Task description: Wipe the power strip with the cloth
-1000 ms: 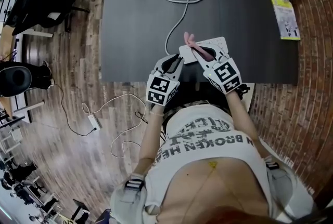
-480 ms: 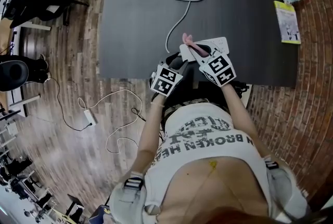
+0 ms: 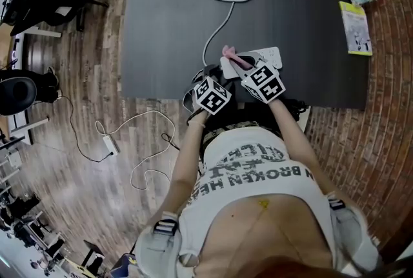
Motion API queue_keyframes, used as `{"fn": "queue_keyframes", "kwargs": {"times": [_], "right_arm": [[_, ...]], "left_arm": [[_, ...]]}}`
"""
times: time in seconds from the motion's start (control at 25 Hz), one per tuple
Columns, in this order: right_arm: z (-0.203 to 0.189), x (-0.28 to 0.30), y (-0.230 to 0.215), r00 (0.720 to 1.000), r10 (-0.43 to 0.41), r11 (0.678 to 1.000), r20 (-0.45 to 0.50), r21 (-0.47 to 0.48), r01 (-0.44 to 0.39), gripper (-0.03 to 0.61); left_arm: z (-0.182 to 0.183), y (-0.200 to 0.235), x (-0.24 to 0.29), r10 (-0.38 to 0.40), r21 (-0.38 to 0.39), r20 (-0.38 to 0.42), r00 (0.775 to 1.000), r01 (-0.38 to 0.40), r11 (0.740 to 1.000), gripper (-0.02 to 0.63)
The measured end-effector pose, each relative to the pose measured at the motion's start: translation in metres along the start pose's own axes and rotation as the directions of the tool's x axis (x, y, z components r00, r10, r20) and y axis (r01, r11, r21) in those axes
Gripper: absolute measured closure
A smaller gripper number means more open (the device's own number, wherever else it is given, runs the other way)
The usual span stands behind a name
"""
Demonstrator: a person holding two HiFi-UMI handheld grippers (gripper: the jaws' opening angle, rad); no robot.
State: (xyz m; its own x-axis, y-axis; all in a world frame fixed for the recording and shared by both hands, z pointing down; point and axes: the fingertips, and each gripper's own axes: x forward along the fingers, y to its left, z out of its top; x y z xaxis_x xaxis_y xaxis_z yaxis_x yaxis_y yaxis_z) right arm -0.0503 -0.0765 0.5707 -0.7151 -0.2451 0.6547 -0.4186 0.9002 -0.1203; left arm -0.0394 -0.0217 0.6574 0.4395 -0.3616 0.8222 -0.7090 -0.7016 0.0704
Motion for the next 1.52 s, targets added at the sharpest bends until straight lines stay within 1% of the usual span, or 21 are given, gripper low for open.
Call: {"fn": "queue_keyframes", "kwargs": {"times": [0.2, 0.32, 0.44, 0.6, 0.88, 1.0, 1.52], "right_arm": [[-0.013, 0.017, 0.003, 0.998, 0.027, 0.999, -0.065, -0.037, -0.029, 0.561], [-0.019, 0.029, 0.006, 0.994, 0.054, 0.997, -0.098, -0.046, -0.059, 0.561], [-0.031, 0.042, 0.010, 0.987, 0.077, 0.995, -0.142, -0.051, -0.085, 0.561], [-0.039, 0.048, 0.013, 0.979, 0.079, 0.993, -0.187, -0.074, -0.095, 0.561], [-0.036, 0.049, 0.017, 0.984, 0.051, 0.985, -0.173, -0.154, -0.078, 0.561], [-0.036, 0.049, 0.017, 0.985, 0.036, 0.983, -0.166, -0.170, -0.065, 0.561], [-0.044, 0.038, -0.002, 0.986, -0.023, 0.993, -0.165, -0.121, 0.003, 0.561]], "left_arm": [[0.001, 0.001, 0.011, -0.008, -0.018, -0.033, 0.999, 0.007, 1.000, 0.345], [0.001, 0.001, 0.013, -0.026, -0.017, -0.056, 0.998, 0.025, 1.000, 0.345], [0.000, 0.002, 0.014, -0.055, -0.018, -0.065, 0.996, 0.054, 0.998, 0.345], [0.001, 0.002, 0.016, -0.072, -0.020, -0.065, 0.995, 0.070, 0.997, 0.342], [0.000, 0.002, 0.015, -0.077, -0.025, -0.053, 0.996, 0.076, 0.997, 0.339], [-0.001, 0.002, 0.015, -0.082, -0.025, -0.056, 0.995, 0.081, 0.996, 0.337], [-0.002, 0.003, 0.016, -0.082, -0.026, -0.062, 0.995, 0.081, 0.996, 0.334]]}}
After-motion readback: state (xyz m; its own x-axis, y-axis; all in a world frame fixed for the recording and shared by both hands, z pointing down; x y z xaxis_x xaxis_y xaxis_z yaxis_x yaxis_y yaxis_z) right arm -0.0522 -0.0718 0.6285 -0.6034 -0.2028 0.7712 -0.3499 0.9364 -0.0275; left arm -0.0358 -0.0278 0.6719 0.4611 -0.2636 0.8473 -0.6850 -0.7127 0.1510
